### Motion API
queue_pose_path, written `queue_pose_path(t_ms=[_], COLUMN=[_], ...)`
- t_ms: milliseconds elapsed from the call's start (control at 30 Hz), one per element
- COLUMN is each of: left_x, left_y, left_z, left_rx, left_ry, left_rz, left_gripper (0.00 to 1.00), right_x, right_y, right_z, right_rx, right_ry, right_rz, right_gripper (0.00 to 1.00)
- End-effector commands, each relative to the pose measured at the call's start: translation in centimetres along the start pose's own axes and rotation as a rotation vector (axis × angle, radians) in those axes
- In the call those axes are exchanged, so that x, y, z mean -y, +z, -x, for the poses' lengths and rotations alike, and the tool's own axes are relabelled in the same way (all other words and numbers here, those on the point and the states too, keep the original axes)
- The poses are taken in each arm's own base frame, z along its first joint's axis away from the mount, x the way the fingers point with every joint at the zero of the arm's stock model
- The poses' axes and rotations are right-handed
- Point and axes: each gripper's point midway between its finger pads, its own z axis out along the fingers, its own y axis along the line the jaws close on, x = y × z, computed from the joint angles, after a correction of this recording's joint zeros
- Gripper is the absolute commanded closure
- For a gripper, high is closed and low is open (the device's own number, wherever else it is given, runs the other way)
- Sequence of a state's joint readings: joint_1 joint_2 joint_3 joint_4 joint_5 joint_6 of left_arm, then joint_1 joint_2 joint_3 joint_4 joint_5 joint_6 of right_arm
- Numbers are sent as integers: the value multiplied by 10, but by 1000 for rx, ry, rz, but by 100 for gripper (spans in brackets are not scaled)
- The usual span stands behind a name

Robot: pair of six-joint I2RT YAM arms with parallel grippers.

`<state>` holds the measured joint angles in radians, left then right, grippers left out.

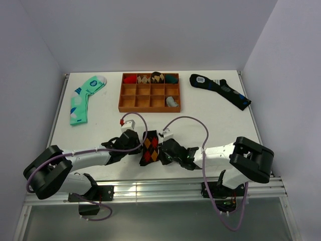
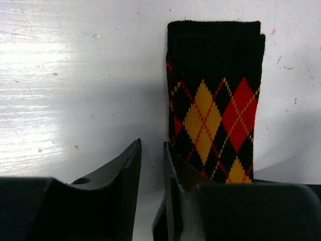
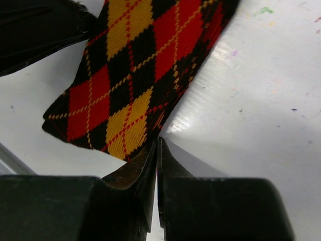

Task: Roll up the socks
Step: Adjust the sock at the center of the board.

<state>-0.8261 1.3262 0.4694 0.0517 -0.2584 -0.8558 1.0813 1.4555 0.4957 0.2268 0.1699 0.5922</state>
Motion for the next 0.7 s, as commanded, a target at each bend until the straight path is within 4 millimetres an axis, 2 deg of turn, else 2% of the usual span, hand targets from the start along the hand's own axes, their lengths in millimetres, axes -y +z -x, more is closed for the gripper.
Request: queue_pose_path(t_ms=[0,67,300,433,533,567,667], left_x=[16,19,25,24,20,19,17], left_y=[1,2,3,0,-7,-10,-16], left_z=[9,12,16,16,21,22,29], left_rx=[19,22,26,26,48,55,66], left_ry=[-11,-1,21,19,4,3,-9], left_rz=[-56,-58,-79,-70,-64,-65,-63], left_gripper=[70,70,70,69,67,65,63], right_x=[-10,-18,-18,-4,3,-1,-4], right_y=[2,0,-2,-4,-16,-25,-39], right_z=[0,1,-2,-3,6,17,29], right_rx=[8,11,13,15,70,113,167], right_ry=[15,15,-9,-27,-30,-24,-53], right_rz=[8,33,37,-25,-40,-15,13], right_gripper=[90,90,90,89,86,83,80])
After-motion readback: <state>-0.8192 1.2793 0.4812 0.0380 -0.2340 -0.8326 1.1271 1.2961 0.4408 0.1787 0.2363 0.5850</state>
